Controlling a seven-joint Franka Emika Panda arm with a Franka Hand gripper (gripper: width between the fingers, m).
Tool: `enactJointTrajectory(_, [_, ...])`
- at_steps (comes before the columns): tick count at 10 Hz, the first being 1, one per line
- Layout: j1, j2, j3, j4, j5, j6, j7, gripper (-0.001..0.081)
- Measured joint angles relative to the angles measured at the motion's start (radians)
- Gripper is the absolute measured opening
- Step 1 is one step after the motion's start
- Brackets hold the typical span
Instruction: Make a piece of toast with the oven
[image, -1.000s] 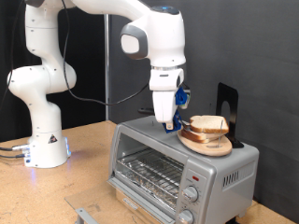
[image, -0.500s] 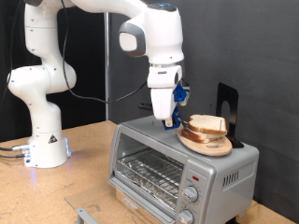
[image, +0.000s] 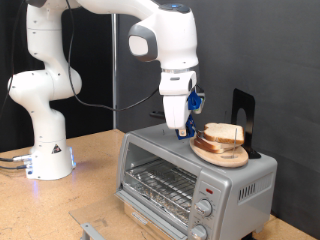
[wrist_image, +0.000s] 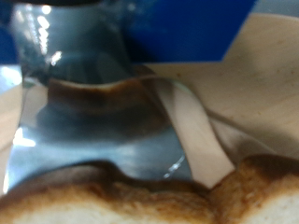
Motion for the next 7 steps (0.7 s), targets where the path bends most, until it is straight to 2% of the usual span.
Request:
enactJointTrajectory(4, [0.000,0.000,0.010,0.002,0.002,0.002,0.000,0.0435])
enactJointTrajectory(7, [-0.003,-0.010,0.009,-0.018,0.032,0.059,0.000,0.0435])
